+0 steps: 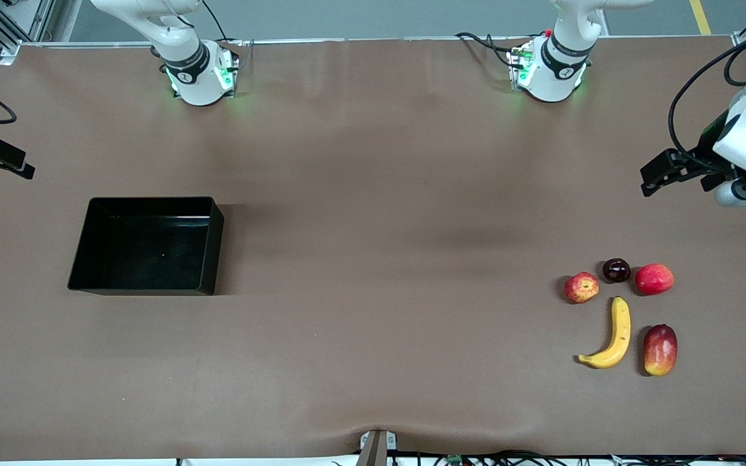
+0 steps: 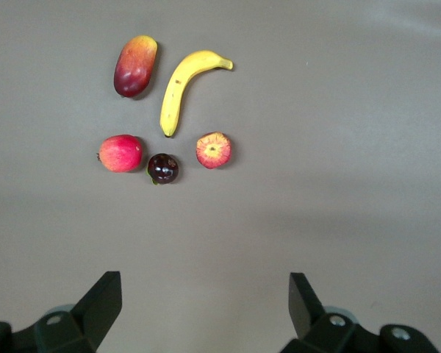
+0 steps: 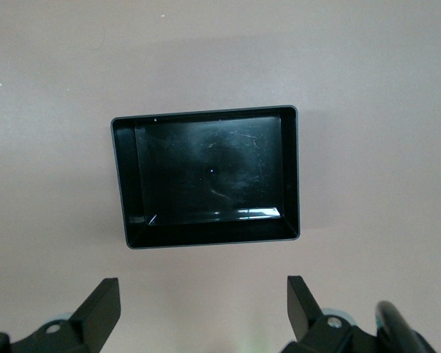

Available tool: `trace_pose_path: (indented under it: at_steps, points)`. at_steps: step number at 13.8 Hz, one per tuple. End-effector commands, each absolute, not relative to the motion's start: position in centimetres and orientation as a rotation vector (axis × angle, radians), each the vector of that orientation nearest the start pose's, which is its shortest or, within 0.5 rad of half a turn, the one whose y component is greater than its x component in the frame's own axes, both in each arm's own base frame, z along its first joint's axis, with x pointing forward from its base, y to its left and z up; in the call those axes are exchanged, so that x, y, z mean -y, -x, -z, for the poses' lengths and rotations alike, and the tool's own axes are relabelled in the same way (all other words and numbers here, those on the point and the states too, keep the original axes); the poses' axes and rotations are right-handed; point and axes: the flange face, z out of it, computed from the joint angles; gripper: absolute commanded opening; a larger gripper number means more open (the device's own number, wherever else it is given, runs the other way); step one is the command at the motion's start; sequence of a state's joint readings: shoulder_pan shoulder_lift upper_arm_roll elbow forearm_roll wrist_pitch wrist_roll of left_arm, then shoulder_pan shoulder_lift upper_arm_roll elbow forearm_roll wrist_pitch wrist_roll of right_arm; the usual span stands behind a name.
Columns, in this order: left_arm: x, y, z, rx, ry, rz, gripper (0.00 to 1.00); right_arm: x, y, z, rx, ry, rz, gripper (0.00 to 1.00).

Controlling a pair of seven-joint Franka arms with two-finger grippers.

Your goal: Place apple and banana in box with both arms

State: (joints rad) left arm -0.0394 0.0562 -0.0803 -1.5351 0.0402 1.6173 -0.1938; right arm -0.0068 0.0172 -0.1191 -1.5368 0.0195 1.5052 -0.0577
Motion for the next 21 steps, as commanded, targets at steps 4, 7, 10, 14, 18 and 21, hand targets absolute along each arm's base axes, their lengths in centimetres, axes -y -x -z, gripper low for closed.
trace_pose_path:
  at_steps: [4, 7, 10, 14, 18, 21]
  points:
    - [5.5, -62.2, -55.9, 0.068, 3.104, 0.078, 1.00, 7.0, -55.9, -62.5, -0.128, 3.123, -0.074, 1.00]
    - [5.6, -64.8, -48.8, 0.038, 3.073, -0.023, 1.00, 9.2, -55.6, -62.4, -0.190, 3.122, -0.070, 1.00]
    - [4.6, -66.1, -43.3, 0.049, 3.080, 0.001, 1.00, 12.7, -56.7, -59.6, -0.280, 3.115, -0.112, 1.00]
    - [3.1, -67.1, -36.9, 0.077, 3.089, -0.011, 1.00, 18.2, -60.5, -49.1, -0.335, 3.195, -0.290, 1.00]
    - [2.2, -67.0, -32.3, 0.092, 3.089, -0.085, 1.00, 21.2, -61.3, -45.4, -0.304, 3.183, -0.275, 1.00]
    - [2.0, -67.0, -29.9, 0.104, 3.089, -0.137, 1.00, 22.1, -61.8, -40.9, -0.309, 3.163, -0.358, 1.00]
